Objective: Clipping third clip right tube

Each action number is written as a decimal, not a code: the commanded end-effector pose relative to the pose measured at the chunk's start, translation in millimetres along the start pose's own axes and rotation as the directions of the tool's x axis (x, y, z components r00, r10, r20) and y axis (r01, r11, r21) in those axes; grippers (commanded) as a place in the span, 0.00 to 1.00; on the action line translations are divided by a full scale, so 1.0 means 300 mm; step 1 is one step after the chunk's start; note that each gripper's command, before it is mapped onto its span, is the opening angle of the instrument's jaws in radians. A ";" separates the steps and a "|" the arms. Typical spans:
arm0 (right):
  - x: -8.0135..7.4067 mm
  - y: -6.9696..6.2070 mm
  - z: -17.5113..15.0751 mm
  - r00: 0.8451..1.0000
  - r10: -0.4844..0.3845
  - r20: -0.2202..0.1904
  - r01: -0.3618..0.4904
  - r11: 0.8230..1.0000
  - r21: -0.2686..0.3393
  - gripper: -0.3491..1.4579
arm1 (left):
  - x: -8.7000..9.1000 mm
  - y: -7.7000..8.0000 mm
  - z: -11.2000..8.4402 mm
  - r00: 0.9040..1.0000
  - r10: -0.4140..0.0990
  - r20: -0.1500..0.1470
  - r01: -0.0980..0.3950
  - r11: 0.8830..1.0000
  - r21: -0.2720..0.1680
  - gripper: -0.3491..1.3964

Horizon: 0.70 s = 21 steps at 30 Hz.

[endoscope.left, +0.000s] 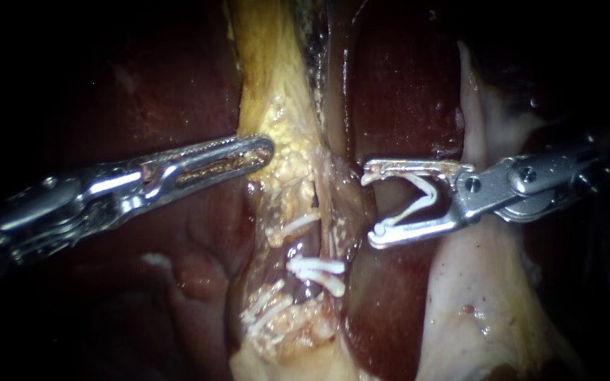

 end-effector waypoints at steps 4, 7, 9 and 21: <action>-0.0015 -0.0017 0.002 1.000 -0.004 0.000 0.004 1.000 0.000 0.52 | -0.0003 0.0000 -0.0012 1.000 0.000 -0.001 0.000 1.000 0.002 0.00; -0.0059 -0.0037 0.006 0.998 0.070 -0.001 -0.070 0.998 0.005 0.52 | -0.0025 0.0006 -0.0052 1.000 -0.002 -0.006 0.003 1.000 0.010 0.00; -0.0092 -0.0045 0.009 0.981 0.192 -0.002 -0.192 0.981 0.014 0.52 | -0.0051 0.0010 -0.0102 1.000 -0.006 -0.004 0.006 1.000 -0.001 0.00; -0.0276 0.0038 0.023 0.833 0.553 0.029 -0.552 0.833 -0.015 0.51 | -0.0199 -0.0086 -0.0378 0.997 -0.039 0.061 0.039 0.999 -0.007 0.00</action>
